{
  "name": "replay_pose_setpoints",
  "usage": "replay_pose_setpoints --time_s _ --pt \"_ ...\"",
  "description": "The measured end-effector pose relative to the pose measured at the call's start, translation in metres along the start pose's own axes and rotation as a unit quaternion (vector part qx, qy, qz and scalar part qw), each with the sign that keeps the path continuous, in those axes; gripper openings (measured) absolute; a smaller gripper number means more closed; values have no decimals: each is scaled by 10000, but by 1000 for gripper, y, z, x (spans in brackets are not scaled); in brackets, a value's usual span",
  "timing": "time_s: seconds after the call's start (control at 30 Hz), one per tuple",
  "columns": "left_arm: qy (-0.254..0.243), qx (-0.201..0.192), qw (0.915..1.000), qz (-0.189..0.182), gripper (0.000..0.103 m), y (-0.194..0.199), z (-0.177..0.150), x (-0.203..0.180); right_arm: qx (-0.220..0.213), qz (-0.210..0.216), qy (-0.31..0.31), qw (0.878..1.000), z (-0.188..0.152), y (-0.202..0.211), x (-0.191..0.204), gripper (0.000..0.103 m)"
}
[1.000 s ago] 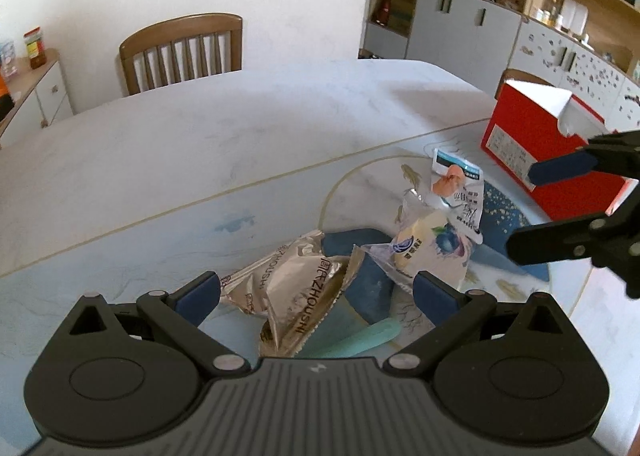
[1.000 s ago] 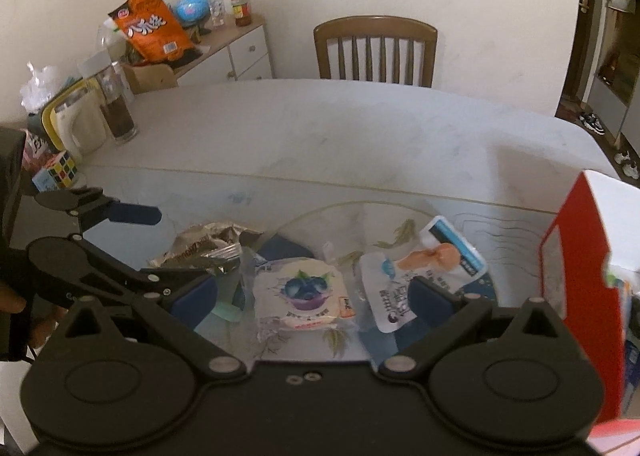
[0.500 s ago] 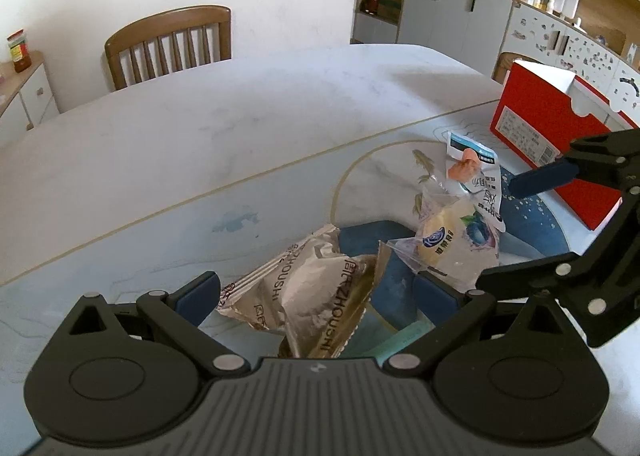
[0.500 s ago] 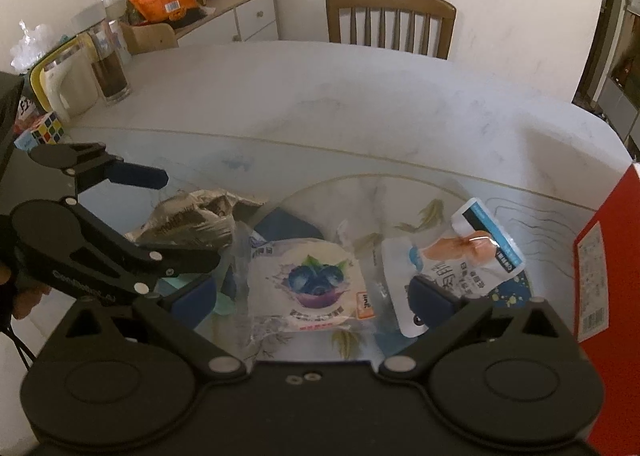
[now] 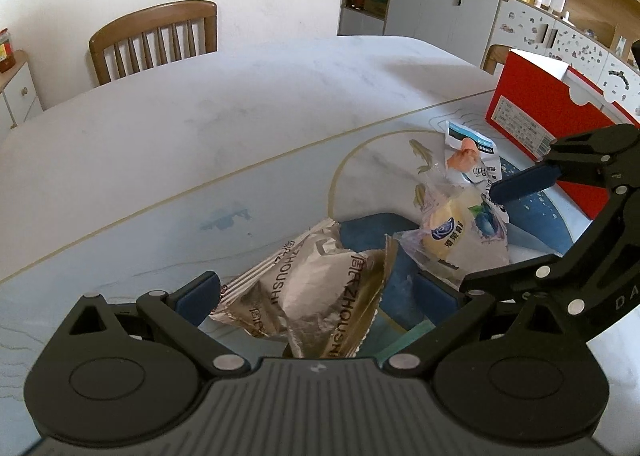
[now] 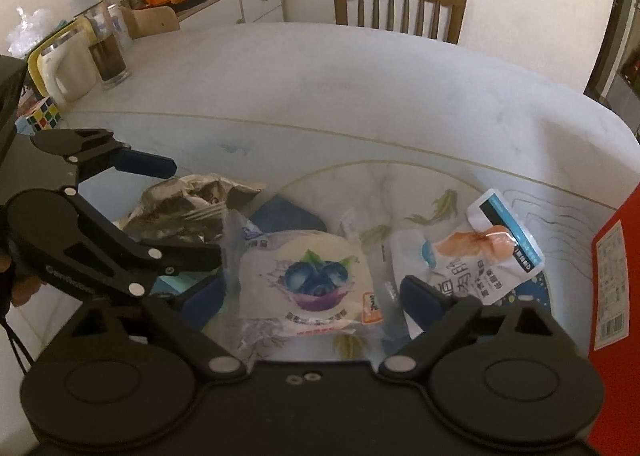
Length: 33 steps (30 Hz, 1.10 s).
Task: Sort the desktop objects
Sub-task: 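Close the right gripper on the blueberry bread bag while the left gripper grasps the silver foil packet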
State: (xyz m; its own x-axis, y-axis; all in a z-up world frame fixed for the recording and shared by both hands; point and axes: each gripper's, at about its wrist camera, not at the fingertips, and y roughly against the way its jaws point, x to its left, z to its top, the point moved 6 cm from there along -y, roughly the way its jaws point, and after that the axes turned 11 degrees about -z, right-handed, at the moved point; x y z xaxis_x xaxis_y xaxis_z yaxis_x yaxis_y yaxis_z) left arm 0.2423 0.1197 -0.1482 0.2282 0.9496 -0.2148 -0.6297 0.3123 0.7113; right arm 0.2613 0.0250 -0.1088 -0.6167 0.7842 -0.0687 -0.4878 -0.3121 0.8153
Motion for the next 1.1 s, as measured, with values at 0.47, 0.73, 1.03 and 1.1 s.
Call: replay_pose_setpoints --time_s 0.47,0.73,1.03,1.1 --pt "110 -71 9999 -96 91 -2 -1 2 70 145 20 9999 2 -4 4 84" --pt "152 -97 9998 -66 77 -1 2 3 56 86 43 9999 3 -3 2 69" --pt "95 -136 9999 38 62 3 6 -1 52 44 64 10000 3 2 2 61" --pt "124 -148 9998 16 61 5 7 -1 45 27 74 10000 2 4 1 60"
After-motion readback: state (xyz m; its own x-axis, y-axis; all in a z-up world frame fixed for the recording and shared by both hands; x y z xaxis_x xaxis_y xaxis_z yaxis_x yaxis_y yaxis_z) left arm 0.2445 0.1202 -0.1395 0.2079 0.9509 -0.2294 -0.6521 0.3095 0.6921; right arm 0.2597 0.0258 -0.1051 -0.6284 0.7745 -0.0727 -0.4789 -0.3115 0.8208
